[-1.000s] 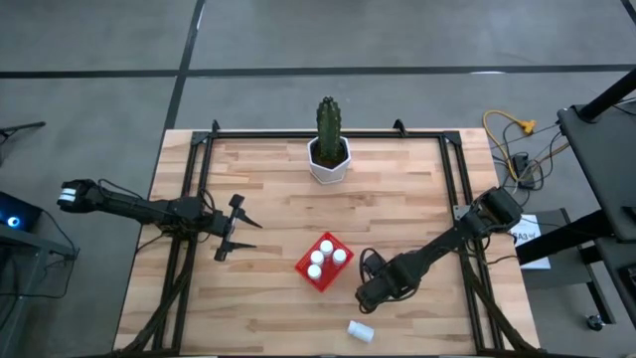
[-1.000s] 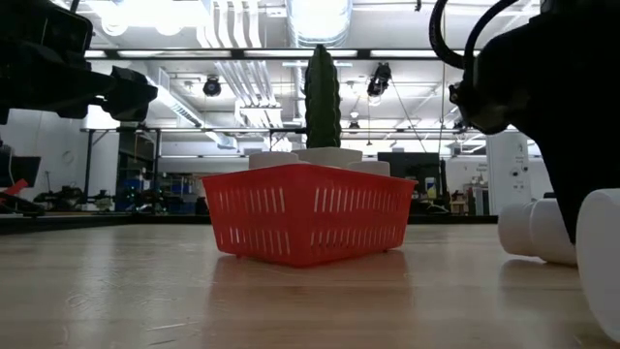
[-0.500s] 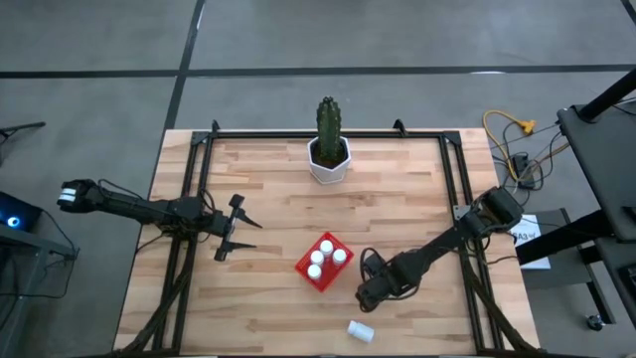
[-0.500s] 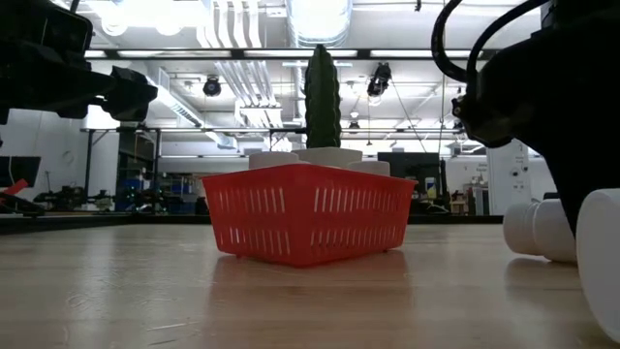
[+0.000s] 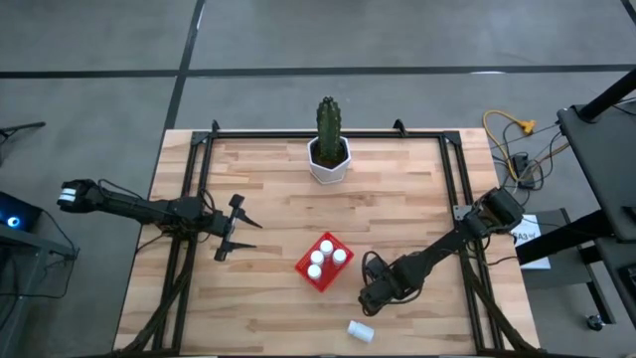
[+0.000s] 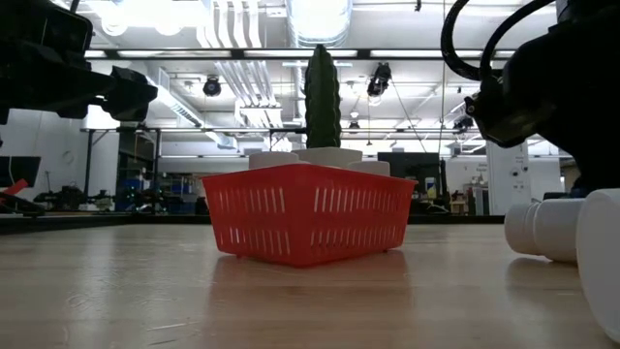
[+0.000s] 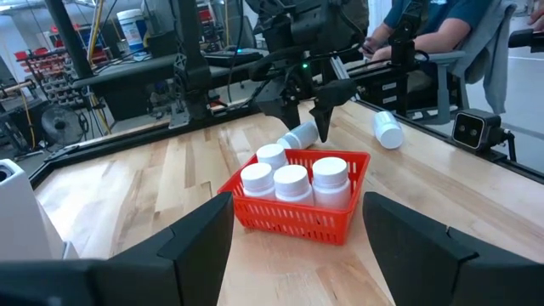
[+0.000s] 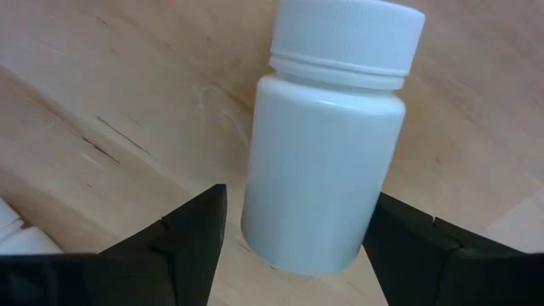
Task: Pick and place pill bottles into a basket
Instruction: Put the white pill bottle into the red bin
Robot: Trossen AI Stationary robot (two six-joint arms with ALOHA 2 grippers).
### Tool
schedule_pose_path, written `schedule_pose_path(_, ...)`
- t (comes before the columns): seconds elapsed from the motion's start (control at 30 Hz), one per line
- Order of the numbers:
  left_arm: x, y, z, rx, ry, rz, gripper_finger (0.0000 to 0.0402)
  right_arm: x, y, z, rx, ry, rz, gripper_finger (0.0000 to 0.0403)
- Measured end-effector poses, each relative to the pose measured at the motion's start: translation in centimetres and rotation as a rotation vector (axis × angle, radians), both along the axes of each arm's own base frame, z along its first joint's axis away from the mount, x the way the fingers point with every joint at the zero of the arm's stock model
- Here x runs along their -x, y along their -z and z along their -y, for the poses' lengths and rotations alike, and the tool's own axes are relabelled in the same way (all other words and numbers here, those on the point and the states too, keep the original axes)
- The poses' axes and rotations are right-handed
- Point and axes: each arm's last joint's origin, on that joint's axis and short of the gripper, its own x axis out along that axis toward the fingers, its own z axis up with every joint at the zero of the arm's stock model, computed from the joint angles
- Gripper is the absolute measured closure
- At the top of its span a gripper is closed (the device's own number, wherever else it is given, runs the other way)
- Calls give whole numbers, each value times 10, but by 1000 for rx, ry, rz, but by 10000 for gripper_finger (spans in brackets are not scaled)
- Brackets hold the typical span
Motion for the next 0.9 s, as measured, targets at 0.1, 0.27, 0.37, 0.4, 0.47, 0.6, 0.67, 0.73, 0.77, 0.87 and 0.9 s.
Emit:
schedule_pose_path(0.1, 0, 0, 0, 0, 0, 0, 158, 0, 0, 0, 1, -7, 0, 159)
schedule_pose_path(0.27, 0, 0, 0, 0, 0, 0, 158, 0, 0, 0, 3, -10, -1, 165)
schedule_pose_path(0.37, 0, 0, 0, 0, 0, 0, 158, 0, -1, 0, 2, -10, 0, 168)
schedule_pose_path(0.4, 0, 0, 0, 0, 0, 0, 158, 0, -1, 0, 2, -10, 0, 168)
schedule_pose_path(0.47, 0, 0, 0, 0, 0, 0, 158, 0, -1, 0, 2, -8, 0, 167)
schedule_pose_path(0.6, 0, 0, 0, 0, 0, 0, 158, 0, -1, 0, 4, -10, -2, 168)
schedule_pose_path(0.67, 0, 0, 0, 0, 0, 0, 158, 1, -1, 2, 9, -1, -17, 167)
schedule_pose_path(0.73, 0, 0, 0, 0, 0, 0, 158, 2, -1, 4, 15, 4, -29, 168)
schedule_pose_path(0.77, 0, 0, 0, 0, 0, 0, 158, 1, -1, 4, 14, 3, -28, 168)
schedule_pose_path(0.87, 0, 0, 0, 0, 0, 0, 158, 1, -1, 5, 14, 7, -28, 170)
schedule_pose_path(0.9, 0, 0, 0, 0, 0, 1, 158, 1, -1, 5, 14, 8, -27, 170)
